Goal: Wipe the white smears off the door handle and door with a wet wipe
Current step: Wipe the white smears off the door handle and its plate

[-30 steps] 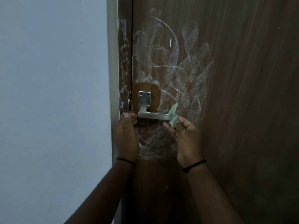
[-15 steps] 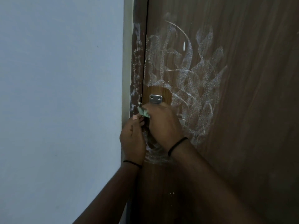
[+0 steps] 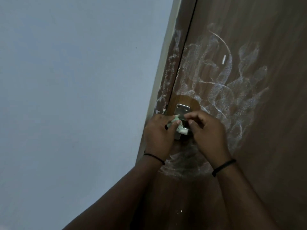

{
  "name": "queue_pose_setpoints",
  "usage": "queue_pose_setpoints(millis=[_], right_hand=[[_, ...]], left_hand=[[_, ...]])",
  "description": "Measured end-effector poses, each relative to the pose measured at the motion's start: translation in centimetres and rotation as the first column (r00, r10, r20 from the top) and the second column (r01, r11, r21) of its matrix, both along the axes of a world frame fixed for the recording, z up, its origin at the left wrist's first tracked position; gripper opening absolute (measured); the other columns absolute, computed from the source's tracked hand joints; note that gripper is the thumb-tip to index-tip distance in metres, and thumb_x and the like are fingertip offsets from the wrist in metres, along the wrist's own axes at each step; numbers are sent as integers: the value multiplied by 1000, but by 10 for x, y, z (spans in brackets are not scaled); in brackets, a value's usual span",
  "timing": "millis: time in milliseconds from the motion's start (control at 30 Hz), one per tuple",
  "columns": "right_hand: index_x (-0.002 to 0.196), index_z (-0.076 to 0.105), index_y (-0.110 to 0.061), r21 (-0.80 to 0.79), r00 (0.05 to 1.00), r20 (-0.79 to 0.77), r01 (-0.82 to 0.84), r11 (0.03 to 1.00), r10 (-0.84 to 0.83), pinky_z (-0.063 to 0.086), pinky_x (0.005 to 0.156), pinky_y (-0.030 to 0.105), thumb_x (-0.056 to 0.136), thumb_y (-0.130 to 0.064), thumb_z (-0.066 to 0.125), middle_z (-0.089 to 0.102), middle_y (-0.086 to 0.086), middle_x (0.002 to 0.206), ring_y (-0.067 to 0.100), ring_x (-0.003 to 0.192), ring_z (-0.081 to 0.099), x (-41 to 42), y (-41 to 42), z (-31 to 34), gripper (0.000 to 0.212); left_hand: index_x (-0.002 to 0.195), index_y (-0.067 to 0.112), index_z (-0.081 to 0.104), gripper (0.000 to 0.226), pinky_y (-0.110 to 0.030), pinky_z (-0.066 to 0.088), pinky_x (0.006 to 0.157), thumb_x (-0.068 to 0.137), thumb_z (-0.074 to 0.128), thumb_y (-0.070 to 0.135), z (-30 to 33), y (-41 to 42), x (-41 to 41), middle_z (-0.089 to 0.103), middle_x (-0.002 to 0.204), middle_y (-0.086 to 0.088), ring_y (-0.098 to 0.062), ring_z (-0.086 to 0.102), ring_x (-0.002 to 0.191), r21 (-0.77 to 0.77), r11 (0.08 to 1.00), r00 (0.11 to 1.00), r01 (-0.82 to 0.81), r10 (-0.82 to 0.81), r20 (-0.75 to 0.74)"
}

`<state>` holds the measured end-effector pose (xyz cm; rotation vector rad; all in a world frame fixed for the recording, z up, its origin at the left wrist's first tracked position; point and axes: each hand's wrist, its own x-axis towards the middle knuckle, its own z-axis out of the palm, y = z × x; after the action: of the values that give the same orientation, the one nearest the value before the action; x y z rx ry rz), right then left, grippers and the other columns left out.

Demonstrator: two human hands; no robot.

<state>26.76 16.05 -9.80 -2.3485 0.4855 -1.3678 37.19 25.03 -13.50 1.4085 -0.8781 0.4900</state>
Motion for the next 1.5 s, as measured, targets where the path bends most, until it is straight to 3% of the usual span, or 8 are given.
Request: queue_pose_setpoints(millis=[233,433,667,867,1033,1333,1433,1500], right_hand=[[94,73,-27,12,993,110,32,999,-33,53,73,20,93,-8,62,69,-17,92,-2,87,64,-10,-7,-15,22],[93,71,-31,33,993,113,28,999,-32,53,73,22,93,-9,62,69,-21,90,-3,87,65,-14,-9,-20,24],[90,70,-33,59,987,158,6,998,-15,51,68,20,93,-8,61,68,-23,85,-3,81,64,-10,-8,-27,26],[90,70,-33,46,989,143,14,999,-21,50,61,15,93,-9,62,68,-22,84,0,77,64,-13,-9,-27,25],[89,70,-34,49,987,159,16,999,-24,52,67,21,93,-10,63,69,-21,85,-1,81,65,-12,-9,-29,25],[89,69,-35,47,986,162,43,998,-50,51,69,21,93,-12,63,68,-26,89,-4,84,64,-13,-8,-29,24],[95,70,-33,-31,981,173,88,996,-82,56,77,34,94,-14,62,69,-21,94,1,90,64,-15,-4,-30,21],[109,71,-28,-257,987,130,127,958,-96,51,90,38,93,-18,61,70,-14,109,9,103,61,-13,4,-30,22]], left_hand=[[106,11,77,18,-28,56,86,92,67,16,-3,-11,-1,76,100,-1,-9,68,91,-157,978,921,140,-187,-342],[107,8,76,18,-32,57,86,92,66,11,-15,-13,-3,76,99,-5,-13,69,93,-157,980,934,121,-166,-318],[104,8,77,16,-3,46,70,91,67,10,-23,-3,-3,74,92,2,7,63,78,-141,977,926,163,-201,-321],[108,9,76,19,-18,55,78,93,66,12,-12,-6,-4,75,97,-3,-9,67,87,-95,986,942,134,-157,-296],[105,10,76,17,-2,46,72,90,68,9,-21,1,-4,72,92,8,8,64,82,-175,975,948,139,-182,-261],[106,12,77,18,-11,54,75,90,69,12,-19,-4,2,76,95,4,0,68,86,-173,968,928,184,-229,-294],[102,18,78,16,-7,52,73,88,72,14,-27,-3,5,74,90,13,4,68,85,-167,975,954,150,-186,-233],[99,20,79,14,-7,51,71,87,73,16,-29,-2,7,75,87,14,4,69,82,-169,974,954,149,-187,-235]])
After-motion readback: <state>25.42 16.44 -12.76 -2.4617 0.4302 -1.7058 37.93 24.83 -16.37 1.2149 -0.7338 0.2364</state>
